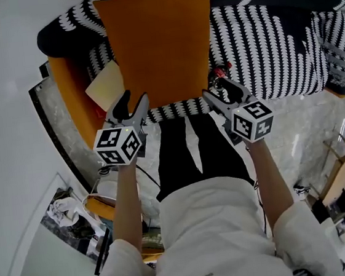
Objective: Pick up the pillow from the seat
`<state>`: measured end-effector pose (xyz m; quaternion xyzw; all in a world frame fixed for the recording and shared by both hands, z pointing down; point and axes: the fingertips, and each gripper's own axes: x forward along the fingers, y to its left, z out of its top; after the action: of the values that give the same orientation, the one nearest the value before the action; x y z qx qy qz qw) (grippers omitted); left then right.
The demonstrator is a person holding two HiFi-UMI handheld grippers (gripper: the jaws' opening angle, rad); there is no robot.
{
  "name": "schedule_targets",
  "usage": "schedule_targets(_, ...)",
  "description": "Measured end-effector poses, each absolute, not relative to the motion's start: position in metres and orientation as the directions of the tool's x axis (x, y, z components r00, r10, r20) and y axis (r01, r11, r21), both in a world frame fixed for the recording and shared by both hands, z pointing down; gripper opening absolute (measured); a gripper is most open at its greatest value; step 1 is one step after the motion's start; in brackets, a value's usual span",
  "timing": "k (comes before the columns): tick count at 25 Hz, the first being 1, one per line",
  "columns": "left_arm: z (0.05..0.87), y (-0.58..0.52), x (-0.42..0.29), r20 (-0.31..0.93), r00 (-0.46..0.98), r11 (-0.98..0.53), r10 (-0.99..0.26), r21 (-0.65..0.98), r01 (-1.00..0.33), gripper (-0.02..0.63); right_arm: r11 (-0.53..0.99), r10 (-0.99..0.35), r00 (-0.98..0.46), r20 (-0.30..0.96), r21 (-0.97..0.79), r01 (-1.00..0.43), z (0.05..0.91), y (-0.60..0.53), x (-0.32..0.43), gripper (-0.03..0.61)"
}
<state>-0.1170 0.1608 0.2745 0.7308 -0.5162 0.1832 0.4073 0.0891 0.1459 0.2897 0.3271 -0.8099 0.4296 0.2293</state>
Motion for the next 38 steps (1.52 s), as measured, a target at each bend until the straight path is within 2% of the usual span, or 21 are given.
schedule_targets(18,0.362,0.142,-0.149,0.771,0.410,-0.160,-0.487,0.382,-0.910,0.361,0.287,-0.370,-0.589,0.718,-0.515,-0.808,0.382,0.118,0.086,0.349)
schedule_targets(38,0.440,0.102,-0.146,0.809,0.374,-0.129,-0.453,0.355,-0.926,0.477,0.210,-0.366,-0.533,0.763,-0.490,-0.846,0.472,0.084,0.109,0.434)
